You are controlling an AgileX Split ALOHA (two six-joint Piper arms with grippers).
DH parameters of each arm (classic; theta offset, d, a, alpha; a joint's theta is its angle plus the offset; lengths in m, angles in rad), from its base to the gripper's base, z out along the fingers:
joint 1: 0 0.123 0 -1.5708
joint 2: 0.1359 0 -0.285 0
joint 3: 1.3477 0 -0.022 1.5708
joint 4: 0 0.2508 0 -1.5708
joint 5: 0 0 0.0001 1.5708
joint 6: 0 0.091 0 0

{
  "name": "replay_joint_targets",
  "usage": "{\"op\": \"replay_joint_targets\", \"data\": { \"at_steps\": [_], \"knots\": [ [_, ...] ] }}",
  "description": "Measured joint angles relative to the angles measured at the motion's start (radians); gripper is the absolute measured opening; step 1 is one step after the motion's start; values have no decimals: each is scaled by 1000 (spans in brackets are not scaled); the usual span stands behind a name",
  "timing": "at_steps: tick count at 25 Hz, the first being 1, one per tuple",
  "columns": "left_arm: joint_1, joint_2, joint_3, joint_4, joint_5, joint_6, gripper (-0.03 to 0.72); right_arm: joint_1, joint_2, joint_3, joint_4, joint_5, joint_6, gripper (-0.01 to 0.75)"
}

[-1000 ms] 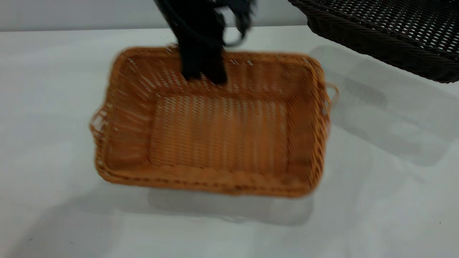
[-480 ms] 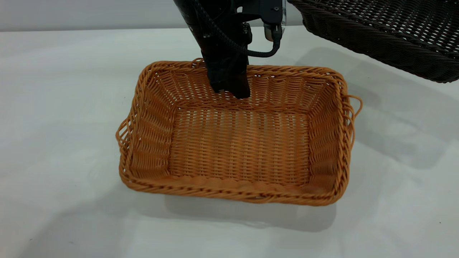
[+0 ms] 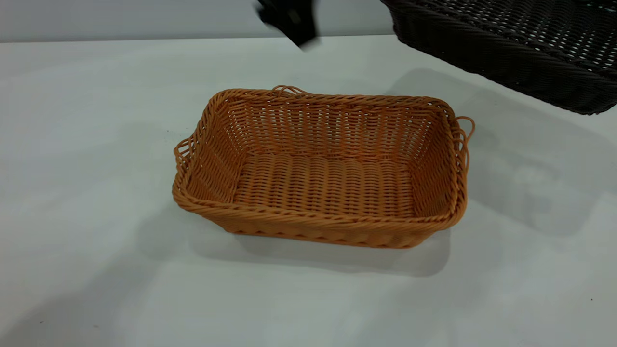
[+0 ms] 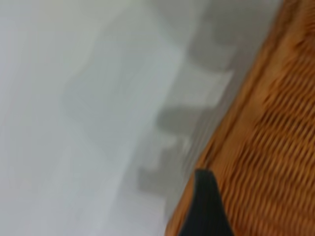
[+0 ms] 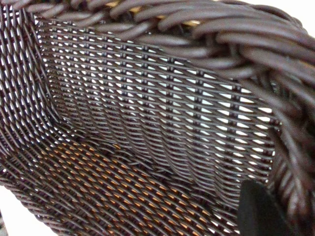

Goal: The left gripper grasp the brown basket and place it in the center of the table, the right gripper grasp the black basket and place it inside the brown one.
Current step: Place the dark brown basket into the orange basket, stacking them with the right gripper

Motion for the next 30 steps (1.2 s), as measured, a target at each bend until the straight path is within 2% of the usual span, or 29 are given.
{"op": "replay_joint_targets", "data": {
  "at_steps": [4,8,13,16,22,30],
  "knots": [
    [111,-73,0,23,63,-187,488,80,-1,0,-1,50,38,79],
    [197,-105,0,26,68,-291,488,246,-1,0,-21,51,89,79],
    [226,-105,0,27,73,-318,488,458,-1,0,-91,8,195,79],
    [226,-105,0,26,73,-320,488,531,0,0,-116,-44,240,79],
    [226,-105,0,25,75,-320,488,607,56,0,-115,-133,265,79],
    [226,-105,0,25,78,-320,489,616,126,0,-119,-177,262,81]
  ]
}}
